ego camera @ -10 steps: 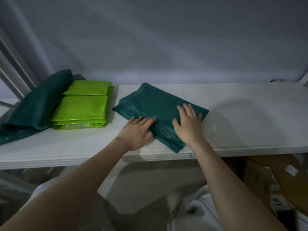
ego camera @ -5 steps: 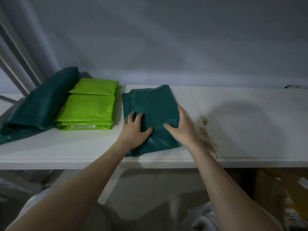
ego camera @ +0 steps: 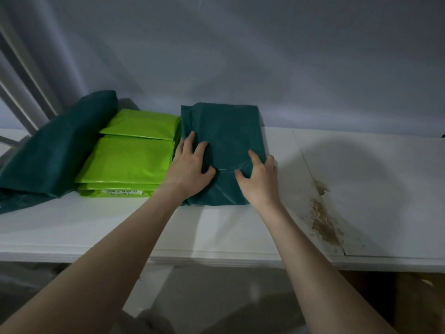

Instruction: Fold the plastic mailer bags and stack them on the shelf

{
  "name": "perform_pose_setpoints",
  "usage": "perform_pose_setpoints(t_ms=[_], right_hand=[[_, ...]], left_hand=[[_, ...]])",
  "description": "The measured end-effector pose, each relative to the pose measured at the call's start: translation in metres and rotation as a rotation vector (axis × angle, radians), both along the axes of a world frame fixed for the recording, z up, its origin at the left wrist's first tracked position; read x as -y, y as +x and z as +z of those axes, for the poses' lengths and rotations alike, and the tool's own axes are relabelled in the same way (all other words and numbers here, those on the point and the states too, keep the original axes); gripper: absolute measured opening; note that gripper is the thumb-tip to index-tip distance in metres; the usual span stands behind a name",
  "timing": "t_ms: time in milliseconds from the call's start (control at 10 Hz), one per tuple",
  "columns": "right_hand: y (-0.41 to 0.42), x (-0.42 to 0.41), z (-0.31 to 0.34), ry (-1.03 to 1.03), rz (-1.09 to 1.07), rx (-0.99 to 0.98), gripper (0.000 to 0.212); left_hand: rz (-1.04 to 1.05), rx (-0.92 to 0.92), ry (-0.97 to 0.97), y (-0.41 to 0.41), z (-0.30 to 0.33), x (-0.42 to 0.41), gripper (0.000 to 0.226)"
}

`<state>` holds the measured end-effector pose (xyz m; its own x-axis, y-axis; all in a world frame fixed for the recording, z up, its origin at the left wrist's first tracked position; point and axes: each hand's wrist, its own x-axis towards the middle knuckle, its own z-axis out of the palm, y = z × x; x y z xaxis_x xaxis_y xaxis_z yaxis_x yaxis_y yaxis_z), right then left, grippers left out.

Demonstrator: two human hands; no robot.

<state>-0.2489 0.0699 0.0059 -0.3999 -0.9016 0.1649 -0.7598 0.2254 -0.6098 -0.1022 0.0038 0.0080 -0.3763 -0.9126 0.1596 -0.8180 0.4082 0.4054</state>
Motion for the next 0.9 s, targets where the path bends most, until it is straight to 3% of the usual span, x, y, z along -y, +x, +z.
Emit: perform_pose_setpoints(t_ms=[200,300,600,700,900], right_hand=[[0.010,0.004,-0.004,0.147,-0.101,-0.240,0.060],[0.012,0.011,-0.006,0.156,-0.023,-0.340,0.062],[0.006,0.006,-0.014,0.332,0.132,-0.289,0.058],[0.005,0.004,-0.008,0.323,0.120,-0.315,0.061],[0.013,-0.014,0.018,0.141,0.142,-0.372,0.065]], left_hand=[[0.048,0.117,-0.075,-0.007,-0.014,-0.001,0.064],[0.040,0.185,-0.100,-0.007,-0.018,0.004,0.063],[0.019,0.266,0.052,-0.009,-0.021,0.003,0.073],[0.030,0.274,0.007,-0.008,-0.017,-0.001,0.075],[-0.004,0.109,-0.109,-0.008,0.015,-0.026,0.072]])
